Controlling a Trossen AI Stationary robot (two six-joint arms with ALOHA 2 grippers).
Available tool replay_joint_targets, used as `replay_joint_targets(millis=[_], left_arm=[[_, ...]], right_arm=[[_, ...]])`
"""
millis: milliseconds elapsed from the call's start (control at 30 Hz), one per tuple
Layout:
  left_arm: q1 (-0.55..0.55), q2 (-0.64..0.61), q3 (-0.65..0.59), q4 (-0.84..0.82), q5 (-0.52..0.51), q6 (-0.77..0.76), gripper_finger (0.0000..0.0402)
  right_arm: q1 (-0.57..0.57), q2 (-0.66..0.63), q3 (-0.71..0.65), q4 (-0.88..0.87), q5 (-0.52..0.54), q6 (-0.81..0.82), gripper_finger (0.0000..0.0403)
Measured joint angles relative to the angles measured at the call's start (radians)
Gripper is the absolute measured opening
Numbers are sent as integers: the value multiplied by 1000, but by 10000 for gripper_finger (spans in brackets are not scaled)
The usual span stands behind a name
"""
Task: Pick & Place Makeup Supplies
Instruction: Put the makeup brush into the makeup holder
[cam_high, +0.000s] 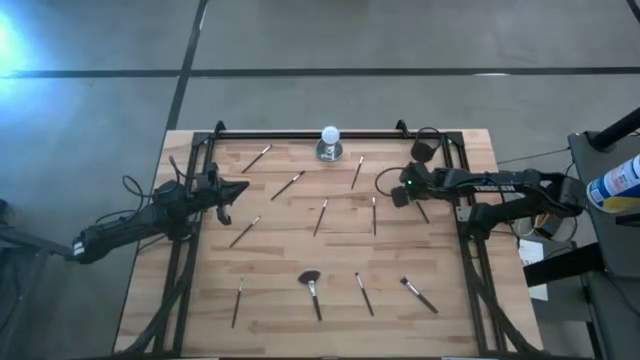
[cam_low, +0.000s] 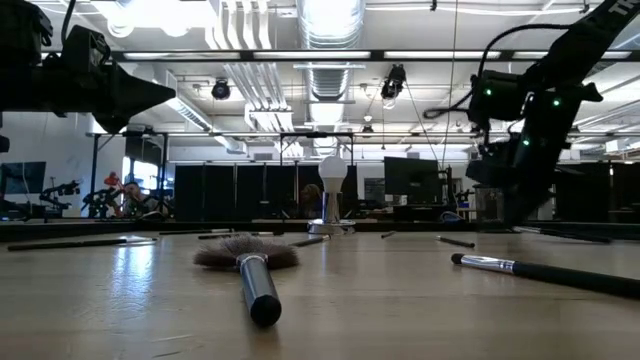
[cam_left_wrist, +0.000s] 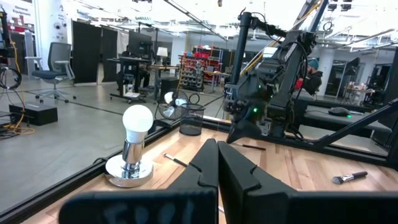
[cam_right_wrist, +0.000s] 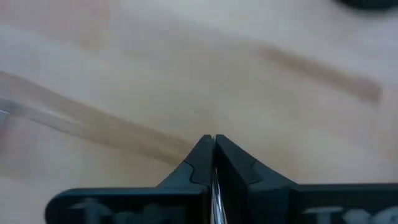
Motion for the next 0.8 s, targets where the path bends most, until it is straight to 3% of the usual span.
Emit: replay_joint_targets(millis=[300, 567, 800], left_arm=[[0, 0, 0, 0, 0, 0, 0], [0, 0, 0, 0, 0, 0, 0], [0, 0, 0, 0, 0, 0, 0]], right_arm=[[0, -80, 45, 207, 15, -204, 9], [-20, -187, 74, 414, 282, -426, 8], [-157, -212, 73, 757, 318, -677, 8]])
